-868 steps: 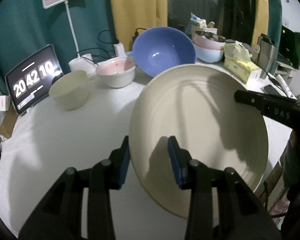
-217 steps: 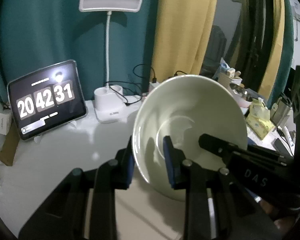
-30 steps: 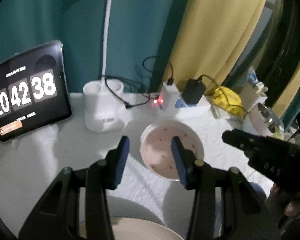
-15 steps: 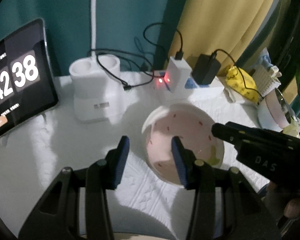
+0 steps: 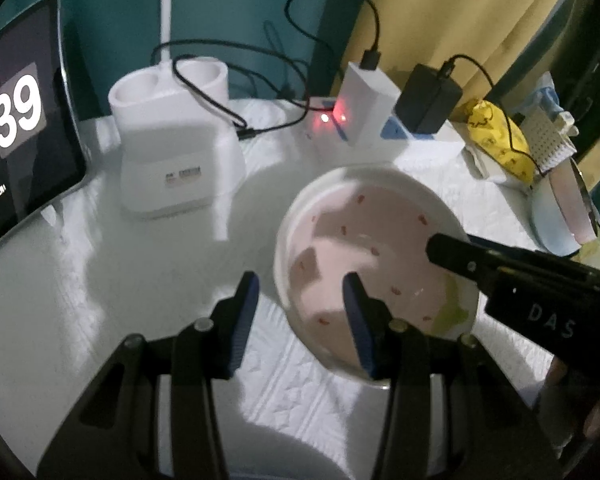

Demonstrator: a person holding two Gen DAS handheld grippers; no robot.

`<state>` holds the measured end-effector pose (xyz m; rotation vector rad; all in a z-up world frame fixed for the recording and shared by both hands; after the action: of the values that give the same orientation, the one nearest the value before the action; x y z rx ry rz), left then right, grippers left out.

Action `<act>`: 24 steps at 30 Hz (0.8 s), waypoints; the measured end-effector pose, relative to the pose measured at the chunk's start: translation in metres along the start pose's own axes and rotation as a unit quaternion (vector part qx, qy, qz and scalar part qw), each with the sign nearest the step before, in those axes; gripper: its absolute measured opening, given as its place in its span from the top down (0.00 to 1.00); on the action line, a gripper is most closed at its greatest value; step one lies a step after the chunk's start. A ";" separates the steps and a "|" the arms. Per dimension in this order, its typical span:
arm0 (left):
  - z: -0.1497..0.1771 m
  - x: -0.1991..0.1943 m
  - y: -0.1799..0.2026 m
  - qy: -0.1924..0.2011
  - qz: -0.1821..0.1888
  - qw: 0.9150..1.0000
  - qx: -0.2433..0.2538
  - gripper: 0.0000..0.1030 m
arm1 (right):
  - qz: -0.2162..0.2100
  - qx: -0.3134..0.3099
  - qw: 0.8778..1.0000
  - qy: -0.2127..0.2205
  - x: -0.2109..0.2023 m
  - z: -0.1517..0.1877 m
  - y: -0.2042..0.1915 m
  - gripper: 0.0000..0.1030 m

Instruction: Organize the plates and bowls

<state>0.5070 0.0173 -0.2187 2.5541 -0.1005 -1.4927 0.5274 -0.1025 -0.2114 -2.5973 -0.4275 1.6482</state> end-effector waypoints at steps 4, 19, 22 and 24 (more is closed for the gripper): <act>0.002 0.002 0.002 -0.005 0.001 1.000 0.003 0.56 | -0.005 0.007 1.000 -0.015 0.006 0.000 0.001 0.71; 0.005 0.014 0.007 -0.018 0.009 1.000 0.004 0.71 | -0.040 0.002 0.998 -0.040 0.021 -0.002 -0.009 0.73; 0.005 0.014 0.008 -0.019 0.013 1.000 0.005 0.74 | -0.037 -0.005 0.998 -0.041 0.022 -0.002 -0.009 0.79; 0.004 0.014 0.008 -0.018 0.010 1.000 0.005 0.74 | -0.032 -0.009 0.999 -0.040 0.022 -0.003 -0.011 0.79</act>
<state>0.5105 0.0064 -0.2312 2.5275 -0.1379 -1.5360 0.5366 -0.0866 -0.2279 -2.5084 -0.5262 1.7391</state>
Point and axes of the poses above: each gripper's, at about its wrist camera, not at the fingertips, and x roughly the way its jaws point, y to its right, z to its underside, the point moved 7 cm from there along x, roughly the way its jaws point
